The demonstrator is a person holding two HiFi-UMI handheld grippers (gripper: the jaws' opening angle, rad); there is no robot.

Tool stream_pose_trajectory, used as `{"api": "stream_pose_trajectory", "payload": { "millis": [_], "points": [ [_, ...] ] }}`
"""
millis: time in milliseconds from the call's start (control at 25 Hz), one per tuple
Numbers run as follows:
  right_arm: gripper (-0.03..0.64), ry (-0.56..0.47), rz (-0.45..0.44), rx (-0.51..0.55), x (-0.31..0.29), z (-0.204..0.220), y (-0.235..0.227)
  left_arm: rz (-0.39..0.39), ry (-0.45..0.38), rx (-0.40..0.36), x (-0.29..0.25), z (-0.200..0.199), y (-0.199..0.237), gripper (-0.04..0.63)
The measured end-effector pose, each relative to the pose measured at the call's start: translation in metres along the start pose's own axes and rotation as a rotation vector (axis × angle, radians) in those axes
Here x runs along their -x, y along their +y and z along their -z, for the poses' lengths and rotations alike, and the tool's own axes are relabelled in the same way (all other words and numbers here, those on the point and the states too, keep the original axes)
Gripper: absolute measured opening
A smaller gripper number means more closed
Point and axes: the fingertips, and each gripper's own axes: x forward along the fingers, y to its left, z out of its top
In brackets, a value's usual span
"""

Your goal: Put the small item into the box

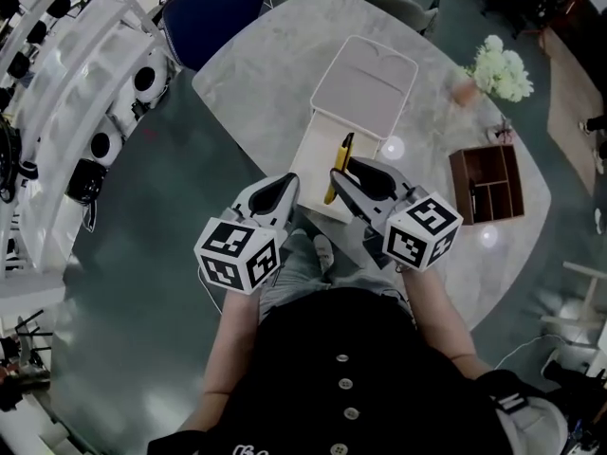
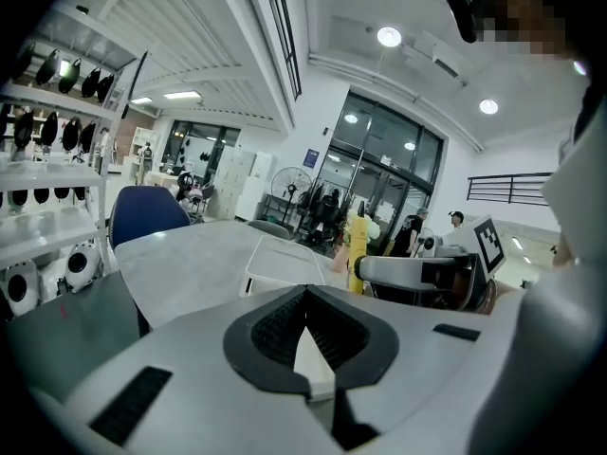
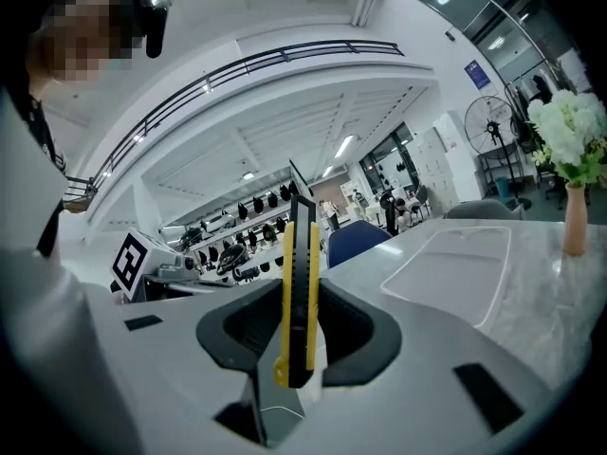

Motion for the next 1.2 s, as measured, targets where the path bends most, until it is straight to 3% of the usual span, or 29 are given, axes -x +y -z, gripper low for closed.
{"api": "stream_pose_trajectory", "payload": {
  "millis": [280, 760, 1200],
  "points": [
    [0.120, 0.011, 0.063, 0.015, -0.012, -0.003, -0.005, 0.063, 0.040, 0.004, -0.006, 0.004, 0.017, 0.017],
    [0.120, 0.078, 0.084, 0.157, -0.033, -0.016, -0.005, 0.099, 0.029, 0.010, -0.012, -0.008, 0.045, 0.017],
    [0.120, 0.296, 0.044, 0.362, -0.057, 0.025, -0.025, 0.099, 0.058, 0.055, -0.018, 0.013, 0.061, 0.017]
  ]
}}
